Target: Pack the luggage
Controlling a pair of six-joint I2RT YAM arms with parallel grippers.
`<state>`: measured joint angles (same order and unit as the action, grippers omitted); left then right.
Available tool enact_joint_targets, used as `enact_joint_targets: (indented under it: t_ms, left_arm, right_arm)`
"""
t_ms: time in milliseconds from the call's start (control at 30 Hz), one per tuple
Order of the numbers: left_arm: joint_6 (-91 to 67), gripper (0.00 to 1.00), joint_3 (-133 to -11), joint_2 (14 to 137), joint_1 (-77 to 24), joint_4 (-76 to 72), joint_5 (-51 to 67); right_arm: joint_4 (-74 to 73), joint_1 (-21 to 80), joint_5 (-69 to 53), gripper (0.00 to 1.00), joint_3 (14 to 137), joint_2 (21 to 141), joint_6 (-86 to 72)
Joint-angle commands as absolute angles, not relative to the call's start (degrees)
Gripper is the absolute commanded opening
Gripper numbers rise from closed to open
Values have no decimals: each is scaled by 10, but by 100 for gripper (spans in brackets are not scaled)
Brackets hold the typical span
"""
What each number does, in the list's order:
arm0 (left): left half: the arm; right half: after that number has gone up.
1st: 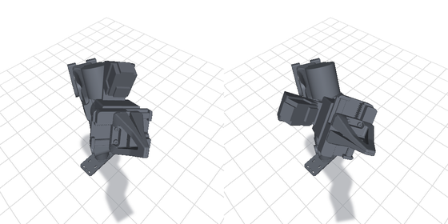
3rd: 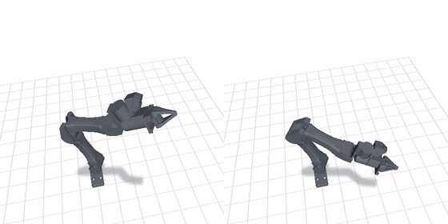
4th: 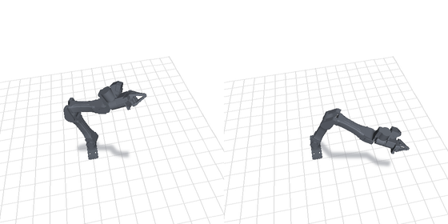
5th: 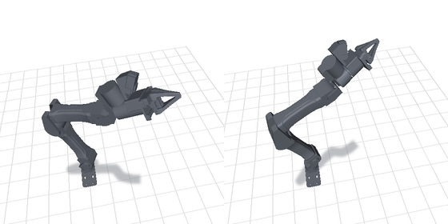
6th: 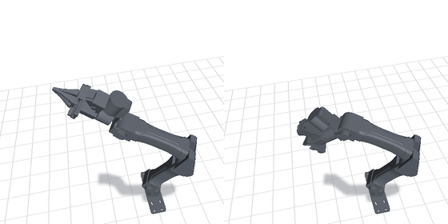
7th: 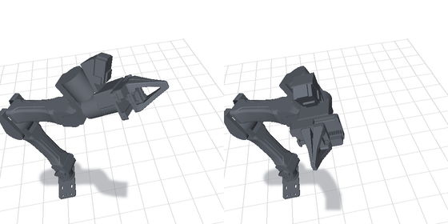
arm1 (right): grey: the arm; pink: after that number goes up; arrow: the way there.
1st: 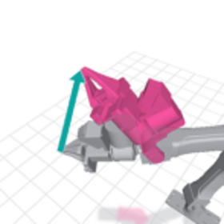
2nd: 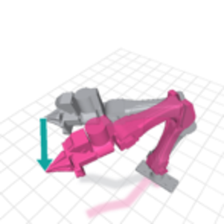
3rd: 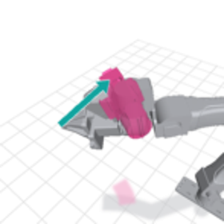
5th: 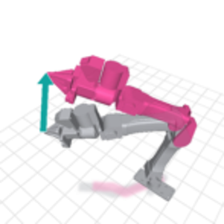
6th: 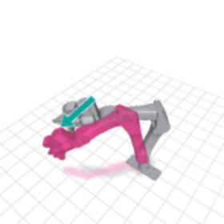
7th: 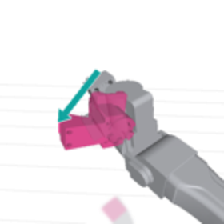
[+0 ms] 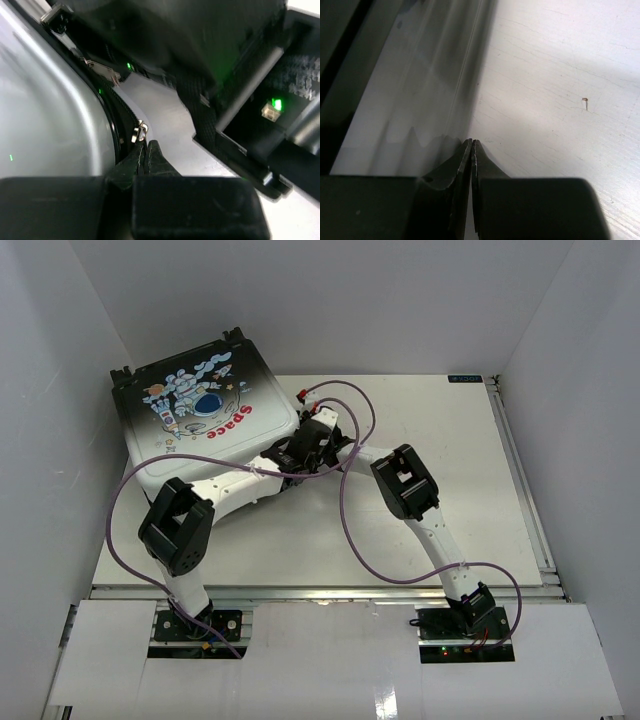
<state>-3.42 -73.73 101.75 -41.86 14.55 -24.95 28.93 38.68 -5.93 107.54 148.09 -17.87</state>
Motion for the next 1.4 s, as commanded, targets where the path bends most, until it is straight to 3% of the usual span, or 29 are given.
enact_joint_targets:
  t_ms: [0, 600, 867, 933, 1200, 1367]
  left_arm:
    - [-35, 0, -849, 1033, -453, -21, -200]
    - [-60, 0, -851, 1021, -456, -48, -401]
    - [-92, 0, -630, 847, -455, -119, -482]
    - [-106, 0, -577, 790, -456, -122, -490]
    - [-139, 0, -475, 598, -457, -79, -489]
    - [-143, 0, -452, 553, -458, -56, -483]
  right_arm:
    - [260, 542, -228, 8, 1047, 1503, -222]
    - [406, 521, -327, 8, 976, 1504, -343]
    - [385, 582, -336, 8, 1008, 1529, -321]
    - [463, 598, -316, 8, 938, 1507, -344]
    - [520, 588, -210, 8, 705, 1393, -362]
    - [501, 514, -237, 8, 722, 1368, -383]
